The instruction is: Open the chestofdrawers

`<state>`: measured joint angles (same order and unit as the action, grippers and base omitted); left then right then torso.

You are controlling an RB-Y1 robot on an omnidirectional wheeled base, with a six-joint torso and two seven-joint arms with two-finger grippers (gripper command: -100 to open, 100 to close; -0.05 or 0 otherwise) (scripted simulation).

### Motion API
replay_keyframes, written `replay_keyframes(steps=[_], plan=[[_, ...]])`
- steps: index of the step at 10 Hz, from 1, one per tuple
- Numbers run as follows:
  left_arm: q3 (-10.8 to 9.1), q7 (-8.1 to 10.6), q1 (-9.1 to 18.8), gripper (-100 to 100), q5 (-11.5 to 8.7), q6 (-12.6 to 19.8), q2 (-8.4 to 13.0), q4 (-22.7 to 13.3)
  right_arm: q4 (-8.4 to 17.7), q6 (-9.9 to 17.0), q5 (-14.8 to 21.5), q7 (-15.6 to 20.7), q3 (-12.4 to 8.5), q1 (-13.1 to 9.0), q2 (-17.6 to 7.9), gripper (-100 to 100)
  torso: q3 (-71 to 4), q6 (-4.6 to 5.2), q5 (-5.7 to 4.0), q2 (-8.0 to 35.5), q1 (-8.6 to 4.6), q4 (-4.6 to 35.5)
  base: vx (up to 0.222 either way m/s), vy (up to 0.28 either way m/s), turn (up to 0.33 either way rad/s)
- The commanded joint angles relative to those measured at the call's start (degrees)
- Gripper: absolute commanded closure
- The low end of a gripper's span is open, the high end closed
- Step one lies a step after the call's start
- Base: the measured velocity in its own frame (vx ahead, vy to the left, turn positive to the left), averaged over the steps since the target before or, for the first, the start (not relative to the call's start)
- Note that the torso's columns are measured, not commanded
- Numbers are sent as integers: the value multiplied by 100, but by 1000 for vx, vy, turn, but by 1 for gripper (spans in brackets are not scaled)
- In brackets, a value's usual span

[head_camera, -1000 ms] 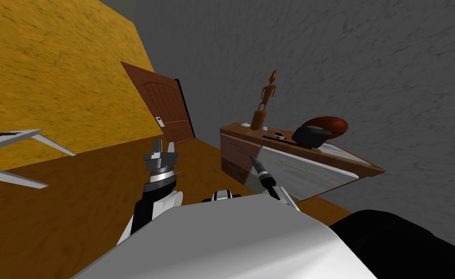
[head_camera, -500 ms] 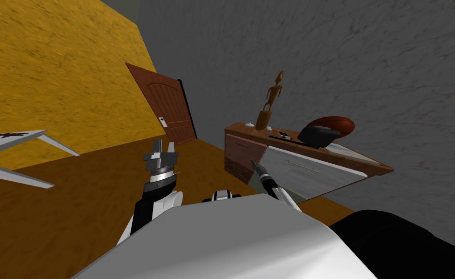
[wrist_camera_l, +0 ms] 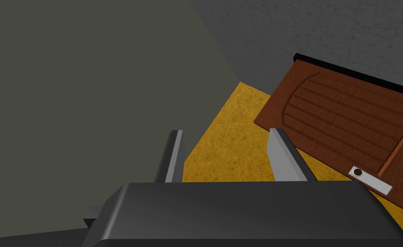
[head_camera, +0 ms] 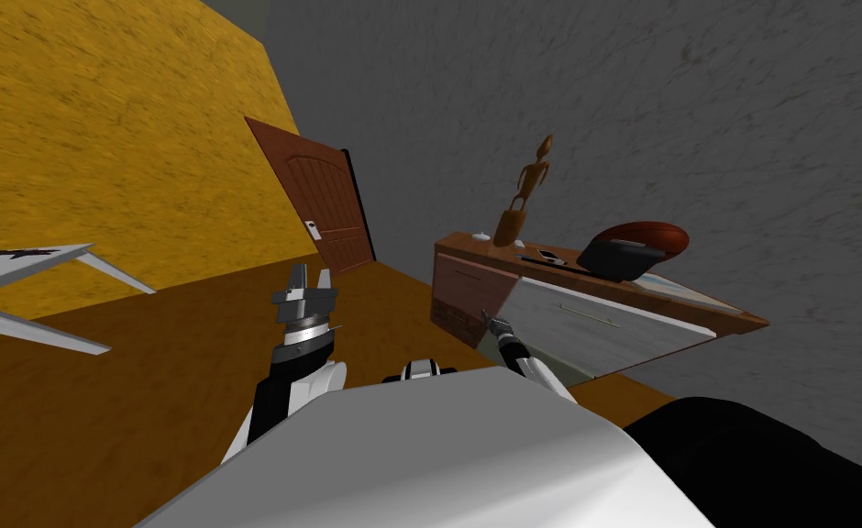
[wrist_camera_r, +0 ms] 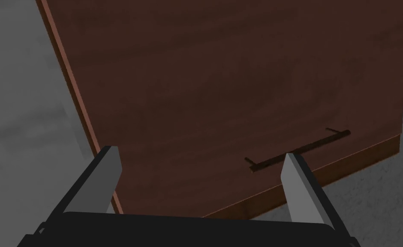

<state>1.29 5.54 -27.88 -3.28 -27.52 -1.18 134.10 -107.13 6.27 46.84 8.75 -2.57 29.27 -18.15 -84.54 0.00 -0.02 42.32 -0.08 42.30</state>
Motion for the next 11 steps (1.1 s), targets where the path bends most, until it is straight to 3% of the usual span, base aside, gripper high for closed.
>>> replay_keyframes(steps=[1, 2, 3, 8, 9, 11], plan=[[0, 0, 0, 0, 0, 0, 0, 0, 210, 224, 457, 131, -34, -11, -58, -100, -5, 0, 3, -8, 14, -2, 30, 130, 3], [0, 0, 0, 0, 0, 0, 0, 0, 360, 443, 631, 237, -53, -15, -135, -100, -7, 0, 5, -10, 12, -3, 24, 146, 20], [0, 0, 0, 0, 0, 0, 0, 0, 360, 443, 806, 237, -53, -15, -135, -100, -4, 0, 4, -7, 16, -3, 22, 123, 7], [0, 0, -1, 0, 0, 0, 0, 0, 802, 1047, 1734, 554, -118, -68, -360, -100, -5, 1, 2, -7, 5, -3, 38, 112, 25], [0, 0, -1, 0, 0, 0, 0, 0, 802, 1069, 1745, 554, -118, -68, -360, -100, -6, -1, 3, -10, 12, -3, 31, 91, 17], [0, 0, 0, 0, 0, 0, 0, 0, 1086, 1445, 2182, 761, -170, -137, -507, -100, 2, 0, 2, 2, 8, 1, 38, 123, 63]])
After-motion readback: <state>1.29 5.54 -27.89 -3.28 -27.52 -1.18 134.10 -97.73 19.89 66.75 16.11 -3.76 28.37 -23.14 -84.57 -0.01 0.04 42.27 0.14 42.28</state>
